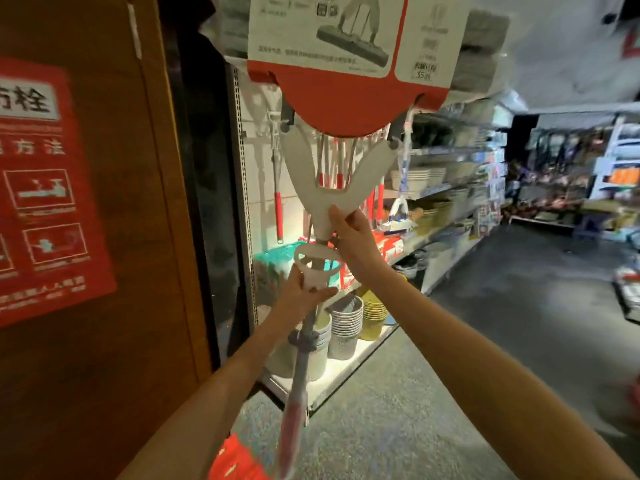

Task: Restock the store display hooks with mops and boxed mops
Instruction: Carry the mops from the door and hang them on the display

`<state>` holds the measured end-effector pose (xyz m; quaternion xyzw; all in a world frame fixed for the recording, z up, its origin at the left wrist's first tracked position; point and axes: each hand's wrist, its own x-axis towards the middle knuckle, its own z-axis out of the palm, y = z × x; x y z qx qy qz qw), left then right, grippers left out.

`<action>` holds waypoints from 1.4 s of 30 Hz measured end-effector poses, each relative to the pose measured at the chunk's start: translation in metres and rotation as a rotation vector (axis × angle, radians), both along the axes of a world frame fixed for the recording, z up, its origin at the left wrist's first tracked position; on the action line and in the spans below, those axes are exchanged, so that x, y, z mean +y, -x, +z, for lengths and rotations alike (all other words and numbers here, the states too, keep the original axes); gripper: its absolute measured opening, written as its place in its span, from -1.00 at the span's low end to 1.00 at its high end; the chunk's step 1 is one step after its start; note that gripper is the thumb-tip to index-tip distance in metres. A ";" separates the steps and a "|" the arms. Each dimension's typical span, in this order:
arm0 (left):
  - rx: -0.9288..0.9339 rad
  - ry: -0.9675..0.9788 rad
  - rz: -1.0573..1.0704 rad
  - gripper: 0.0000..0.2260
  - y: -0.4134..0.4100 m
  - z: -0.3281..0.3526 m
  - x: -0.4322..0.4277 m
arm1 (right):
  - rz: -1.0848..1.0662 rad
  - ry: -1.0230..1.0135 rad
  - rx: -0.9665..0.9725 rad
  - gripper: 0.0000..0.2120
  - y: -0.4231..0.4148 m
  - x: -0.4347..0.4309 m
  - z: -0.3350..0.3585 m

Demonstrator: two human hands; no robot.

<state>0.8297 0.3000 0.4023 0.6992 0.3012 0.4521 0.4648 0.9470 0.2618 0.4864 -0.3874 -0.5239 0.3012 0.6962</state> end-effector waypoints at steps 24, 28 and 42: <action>-0.313 -0.237 0.163 -0.58 -0.385 0.128 0.360 | 0.163 0.234 -0.387 -0.54 -0.378 0.355 -0.056; -0.344 -0.253 0.300 -0.73 -0.434 0.155 0.424 | 0.360 0.196 -0.274 -0.82 -0.420 0.431 -0.059; -0.364 -0.301 0.469 -0.89 -0.468 0.215 0.588 | 0.398 0.078 -0.241 -0.75 -0.444 0.622 -0.034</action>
